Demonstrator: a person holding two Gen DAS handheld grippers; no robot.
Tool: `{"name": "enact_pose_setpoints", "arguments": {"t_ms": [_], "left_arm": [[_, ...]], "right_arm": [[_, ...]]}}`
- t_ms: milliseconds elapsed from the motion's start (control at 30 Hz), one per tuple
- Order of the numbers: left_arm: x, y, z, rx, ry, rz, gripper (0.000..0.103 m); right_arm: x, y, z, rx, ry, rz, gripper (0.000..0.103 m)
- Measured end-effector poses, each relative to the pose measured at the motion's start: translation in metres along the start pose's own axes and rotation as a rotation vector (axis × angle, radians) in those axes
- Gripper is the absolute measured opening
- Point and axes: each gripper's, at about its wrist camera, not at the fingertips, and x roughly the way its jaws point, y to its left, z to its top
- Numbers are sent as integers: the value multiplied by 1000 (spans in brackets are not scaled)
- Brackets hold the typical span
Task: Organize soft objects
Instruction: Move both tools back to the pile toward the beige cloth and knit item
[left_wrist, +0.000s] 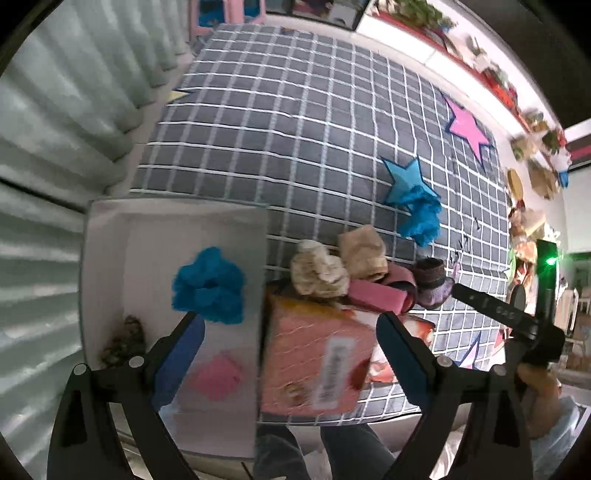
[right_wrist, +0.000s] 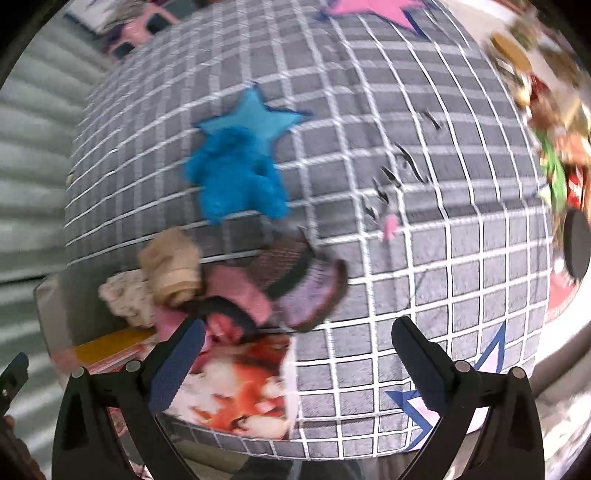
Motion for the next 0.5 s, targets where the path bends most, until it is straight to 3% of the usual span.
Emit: {"name": "enact_pose_setpoints", "arguments": {"t_ms": [500], "left_arm": [[62, -78, 44, 42, 136, 100, 95]], "right_arm": [[74, -20, 29, 181, 151, 185, 102]]}}
